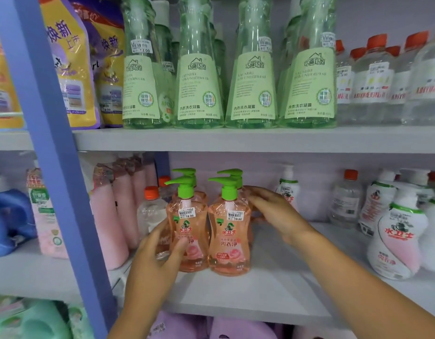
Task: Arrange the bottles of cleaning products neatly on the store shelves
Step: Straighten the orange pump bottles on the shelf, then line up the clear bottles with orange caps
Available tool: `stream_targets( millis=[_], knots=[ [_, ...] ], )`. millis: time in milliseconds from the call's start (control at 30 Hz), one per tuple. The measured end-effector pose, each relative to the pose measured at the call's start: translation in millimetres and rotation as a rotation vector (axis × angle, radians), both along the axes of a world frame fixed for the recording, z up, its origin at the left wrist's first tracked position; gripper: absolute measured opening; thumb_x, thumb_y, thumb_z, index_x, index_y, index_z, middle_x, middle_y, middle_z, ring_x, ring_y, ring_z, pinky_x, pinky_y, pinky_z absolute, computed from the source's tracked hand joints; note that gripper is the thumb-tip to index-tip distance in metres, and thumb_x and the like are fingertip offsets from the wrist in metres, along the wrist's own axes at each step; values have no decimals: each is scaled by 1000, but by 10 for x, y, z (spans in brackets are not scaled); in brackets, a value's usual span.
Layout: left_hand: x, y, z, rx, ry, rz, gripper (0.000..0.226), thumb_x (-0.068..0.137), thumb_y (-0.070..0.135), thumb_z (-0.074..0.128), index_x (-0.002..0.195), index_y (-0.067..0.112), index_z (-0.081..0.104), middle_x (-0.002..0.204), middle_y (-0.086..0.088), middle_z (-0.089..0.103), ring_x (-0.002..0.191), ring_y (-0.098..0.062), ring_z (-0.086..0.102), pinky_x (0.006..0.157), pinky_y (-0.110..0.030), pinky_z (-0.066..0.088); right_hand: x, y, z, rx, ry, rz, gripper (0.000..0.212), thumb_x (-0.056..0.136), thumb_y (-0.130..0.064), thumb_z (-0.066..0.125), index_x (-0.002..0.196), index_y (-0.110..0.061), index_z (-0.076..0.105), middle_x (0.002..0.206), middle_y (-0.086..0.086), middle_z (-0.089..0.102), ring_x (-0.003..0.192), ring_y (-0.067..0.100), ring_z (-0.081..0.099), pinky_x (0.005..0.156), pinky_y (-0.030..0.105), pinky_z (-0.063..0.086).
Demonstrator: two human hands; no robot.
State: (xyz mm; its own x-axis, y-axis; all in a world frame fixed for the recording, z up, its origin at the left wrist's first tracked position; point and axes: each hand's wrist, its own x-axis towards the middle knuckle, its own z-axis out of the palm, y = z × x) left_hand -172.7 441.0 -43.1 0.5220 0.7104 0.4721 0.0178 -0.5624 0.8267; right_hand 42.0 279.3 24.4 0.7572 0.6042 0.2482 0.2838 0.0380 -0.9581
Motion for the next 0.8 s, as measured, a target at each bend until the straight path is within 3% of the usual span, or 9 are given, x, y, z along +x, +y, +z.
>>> stream_targets(
  millis=[100,200,300,400,467,533,600,733,800],
  knots=[
    [5,63,57,10,-147,126,28,95,43,60,123,40,58,119,9,55,104,-8,61,80,-23,49,-147,-82,203,122,-196,-266,24,90,-34,74,113,-32,70,115,-4,73,105,16,68,88,19,52],
    [85,163,192,-16,-223,224,32,97,28,61,128,28,55,123,3,51,104,-9,55,94,-39,50,-681,-143,568,270,-470,-282,18,80,-50,72,97,-46,68,108,-14,72,104,7,67,89,19,50],
    [204,310,274,-102,-196,237,55,89,43,64,140,33,47,140,-5,46,124,-20,49,105,-45,46,-1189,22,929,-96,-711,-7,35,88,-56,63,121,-45,65,122,-33,61,115,-14,53,96,9,41],
    [261,415,225,-143,-193,193,75,76,71,60,142,40,43,141,0,54,125,-26,56,99,-50,52,-1363,456,1208,-413,-770,147,53,96,-58,55,146,-44,46,137,-26,51,124,-3,47,93,15,36],
    [254,442,171,-205,-167,160,79,77,73,64,145,44,37,141,2,58,127,-27,57,101,-46,51,-1308,818,1286,-574,-752,203,52,101,-54,49,150,-40,42,144,-16,47,127,12,51,92,21,40],
    [244,444,122,-255,-130,136,78,82,63,69,149,46,33,143,3,57,130,-27,56,102,-40,48,-1160,1170,1318,-677,-775,245,49,105,-42,48,148,-20,48,152,3,49,135,25,50,102,27,41],
    [239,447,69,-296,-131,131,76,82,61,72,147,53,32,143,6,57,129,-24,56,102,-43,49,-969,1463,1321,-785,-822,230,48,105,-35,50,141,-3,54,147,19,52,135,33,50,108,33,37],
    [224,423,23,-327,-211,112,74,72,70,69,139,62,38,132,13,61,121,-16,60,100,-47,52,-703,1947,1283,-973,-873,231,48,101,-33,60,137,-2,56,141,16,56,128,29,54,104,33,42],
    [215,393,14,-325,-226,109,81,67,74,65,141,59,37,136,14,59,123,-15,58,101,-49,51,-631,2125,1263,-1061,-935,237,47,97,-33,64,134,-4,60,131,13,62,114,28,61,92,26,50]
  ],
)
